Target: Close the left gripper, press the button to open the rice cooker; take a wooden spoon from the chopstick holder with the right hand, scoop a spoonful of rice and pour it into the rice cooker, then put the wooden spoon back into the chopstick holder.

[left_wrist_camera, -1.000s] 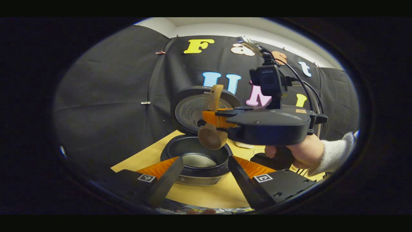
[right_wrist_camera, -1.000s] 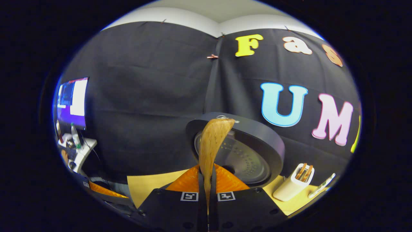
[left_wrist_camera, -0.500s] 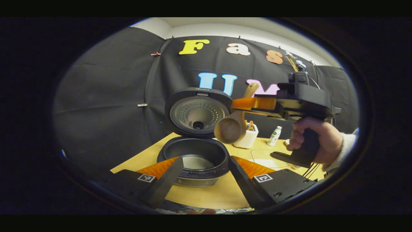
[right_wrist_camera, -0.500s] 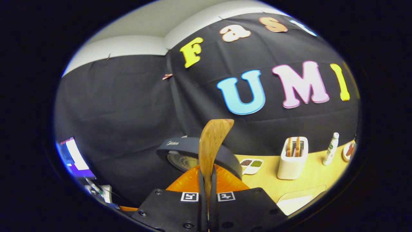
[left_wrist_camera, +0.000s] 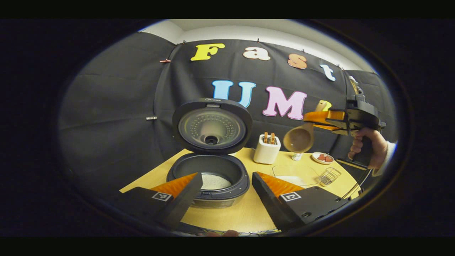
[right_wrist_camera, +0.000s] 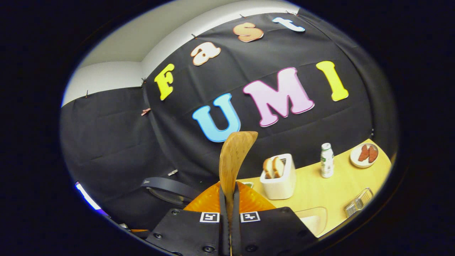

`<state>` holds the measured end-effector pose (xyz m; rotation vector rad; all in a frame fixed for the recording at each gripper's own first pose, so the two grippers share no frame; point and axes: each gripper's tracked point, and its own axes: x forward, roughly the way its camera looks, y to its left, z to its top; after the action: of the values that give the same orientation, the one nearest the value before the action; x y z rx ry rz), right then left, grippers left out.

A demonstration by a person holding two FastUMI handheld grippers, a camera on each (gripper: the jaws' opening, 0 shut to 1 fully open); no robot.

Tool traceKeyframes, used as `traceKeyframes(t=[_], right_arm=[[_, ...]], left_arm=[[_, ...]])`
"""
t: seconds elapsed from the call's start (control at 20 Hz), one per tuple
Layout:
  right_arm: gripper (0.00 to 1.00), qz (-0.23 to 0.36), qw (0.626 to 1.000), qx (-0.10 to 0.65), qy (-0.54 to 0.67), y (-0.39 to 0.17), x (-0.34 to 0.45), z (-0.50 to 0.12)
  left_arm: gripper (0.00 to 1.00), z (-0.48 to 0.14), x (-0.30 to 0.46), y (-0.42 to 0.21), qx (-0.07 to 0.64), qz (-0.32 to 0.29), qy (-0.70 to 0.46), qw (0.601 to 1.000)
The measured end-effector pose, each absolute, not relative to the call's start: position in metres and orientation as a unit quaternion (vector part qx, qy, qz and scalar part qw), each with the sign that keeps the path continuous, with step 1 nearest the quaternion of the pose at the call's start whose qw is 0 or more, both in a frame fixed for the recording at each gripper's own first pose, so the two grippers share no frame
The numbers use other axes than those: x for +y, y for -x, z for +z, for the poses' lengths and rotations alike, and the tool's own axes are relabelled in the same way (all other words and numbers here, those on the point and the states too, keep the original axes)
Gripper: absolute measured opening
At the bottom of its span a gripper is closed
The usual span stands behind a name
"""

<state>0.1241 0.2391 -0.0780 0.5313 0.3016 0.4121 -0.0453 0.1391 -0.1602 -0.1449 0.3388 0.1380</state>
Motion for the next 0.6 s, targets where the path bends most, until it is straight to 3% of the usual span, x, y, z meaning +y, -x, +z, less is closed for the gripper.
traceKeyframes(t=[0.05,0.15,0.55,0.6], right_arm=[[0.06,0.186,0.937,0.146,-0.257,-0.125,0.218,-0.082],[0.06,0.158,0.944,0.144,-0.252,-0.131,0.176,-0.092],[0.07,0.078,0.965,0.167,-0.189,-0.146,0.042,-0.149],[0.06,0.070,0.966,0.174,-0.180,-0.147,0.029,-0.158]], left_arm=[[0.99,-0.159,0.136,0.043,0.168,0.066,0.072,0.981],[0.95,-0.159,0.132,0.039,0.169,0.062,0.071,0.981],[0.99,-0.155,0.113,0.027,0.174,0.050,0.060,0.982],[0.95,-0.154,0.111,0.026,0.175,0.048,0.057,0.982]])
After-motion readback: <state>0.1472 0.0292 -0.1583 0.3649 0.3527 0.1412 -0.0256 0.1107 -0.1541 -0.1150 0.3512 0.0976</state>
